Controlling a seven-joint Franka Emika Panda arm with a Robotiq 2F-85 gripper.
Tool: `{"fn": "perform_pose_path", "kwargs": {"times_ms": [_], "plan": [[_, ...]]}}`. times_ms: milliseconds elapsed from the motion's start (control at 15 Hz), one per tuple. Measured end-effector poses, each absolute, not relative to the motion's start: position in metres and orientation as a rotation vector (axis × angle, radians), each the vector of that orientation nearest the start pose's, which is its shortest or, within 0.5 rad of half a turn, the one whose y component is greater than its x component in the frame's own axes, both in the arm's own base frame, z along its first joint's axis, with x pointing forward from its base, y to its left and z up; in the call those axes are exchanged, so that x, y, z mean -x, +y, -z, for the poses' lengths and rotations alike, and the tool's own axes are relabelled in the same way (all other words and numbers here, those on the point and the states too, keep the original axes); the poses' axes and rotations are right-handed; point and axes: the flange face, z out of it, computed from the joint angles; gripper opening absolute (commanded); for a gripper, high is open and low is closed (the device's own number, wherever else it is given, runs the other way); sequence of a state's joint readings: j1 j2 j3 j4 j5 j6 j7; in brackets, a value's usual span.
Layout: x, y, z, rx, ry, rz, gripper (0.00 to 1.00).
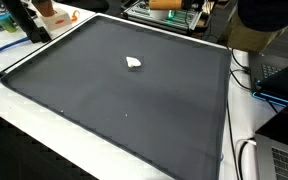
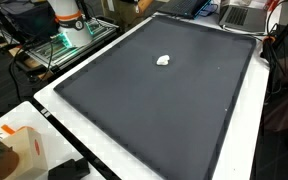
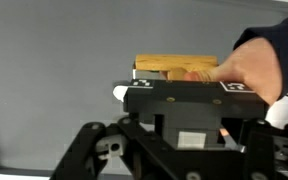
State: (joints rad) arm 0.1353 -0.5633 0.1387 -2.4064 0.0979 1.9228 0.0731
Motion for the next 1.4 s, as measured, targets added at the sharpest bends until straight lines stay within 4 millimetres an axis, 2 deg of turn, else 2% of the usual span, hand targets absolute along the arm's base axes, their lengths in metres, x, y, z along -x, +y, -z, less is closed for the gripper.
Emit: {"fn": "perform_pose_path", "kwargs": {"times_ms": [67,333,533,933,1000,1400], "plan": [[-0.3729,0.1168,-0.5184,3.098,-0.234,0.112,0.62],[-0.3729,0.1169,-0.5186,3.098,-0.235,0.112,0.31],[-0.3731,0.1163,-0.5189,3.099,-0.233,0.113,0.23],[-0.3730,0.1153,-0.5171,3.099,-0.230,0.107,0.23],[-0.3729,0.1152,-0.5166,3.100,-0.229,0.106,0.48],[-0.3729,0.1151,-0.5165,3.100,-0.229,0.106,0.48]]}}
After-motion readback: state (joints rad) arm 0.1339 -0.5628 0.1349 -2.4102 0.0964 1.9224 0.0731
